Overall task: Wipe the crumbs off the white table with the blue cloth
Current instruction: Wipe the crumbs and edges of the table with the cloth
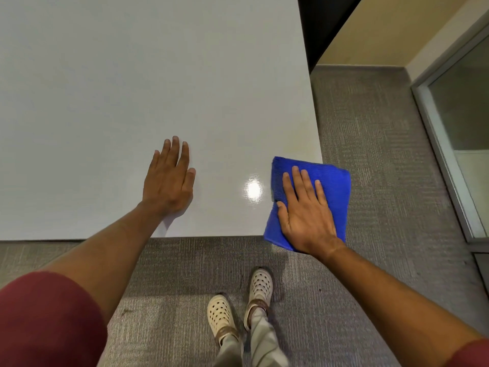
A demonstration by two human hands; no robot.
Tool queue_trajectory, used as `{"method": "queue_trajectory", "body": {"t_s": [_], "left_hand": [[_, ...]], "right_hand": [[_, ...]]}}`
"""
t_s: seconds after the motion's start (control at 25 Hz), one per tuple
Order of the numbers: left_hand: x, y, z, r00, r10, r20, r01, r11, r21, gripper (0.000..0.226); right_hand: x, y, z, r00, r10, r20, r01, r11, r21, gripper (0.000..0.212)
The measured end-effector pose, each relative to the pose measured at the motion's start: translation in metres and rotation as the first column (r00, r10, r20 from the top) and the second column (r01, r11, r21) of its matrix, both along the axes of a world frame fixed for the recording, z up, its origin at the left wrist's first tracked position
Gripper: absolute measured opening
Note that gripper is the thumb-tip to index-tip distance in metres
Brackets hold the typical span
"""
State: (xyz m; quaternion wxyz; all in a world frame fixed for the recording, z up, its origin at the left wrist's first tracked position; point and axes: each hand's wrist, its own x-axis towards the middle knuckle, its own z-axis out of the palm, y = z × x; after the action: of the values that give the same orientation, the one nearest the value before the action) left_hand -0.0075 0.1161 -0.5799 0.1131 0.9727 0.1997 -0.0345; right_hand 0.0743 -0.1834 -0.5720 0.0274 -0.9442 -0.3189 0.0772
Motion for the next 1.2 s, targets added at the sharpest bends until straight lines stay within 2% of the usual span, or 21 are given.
{"method": "queue_trajectory", "body": {"t_s": [0.4,0.84,1.04,1.2], "left_hand": [[0.027,0.0,0.001,0.999,-0.046,-0.001,0.046,0.999,-0.018,0.064],[0.083,0.012,-0.003,0.999,-0.045,0.014,0.045,0.999,0.0,0.066],[0.1,0.015,-0.006,0.998,-0.008,0.059,0.007,1.0,0.009,0.065],[0.1,0.014,-0.005,0.997,0.0,0.073,-0.002,1.0,0.03,0.065]], "right_hand": [[0.045,0.004,0.002,0.982,-0.184,-0.051,0.185,0.982,0.02,0.067],[0.116,0.04,0.0,0.989,-0.147,-0.026,0.148,0.988,0.047,0.068],[0.145,0.061,0.0,0.975,-0.217,-0.047,0.22,0.974,0.054,0.069],[0.125,0.05,0.001,1.0,0.011,0.004,-0.011,0.999,0.04,0.075]]}}
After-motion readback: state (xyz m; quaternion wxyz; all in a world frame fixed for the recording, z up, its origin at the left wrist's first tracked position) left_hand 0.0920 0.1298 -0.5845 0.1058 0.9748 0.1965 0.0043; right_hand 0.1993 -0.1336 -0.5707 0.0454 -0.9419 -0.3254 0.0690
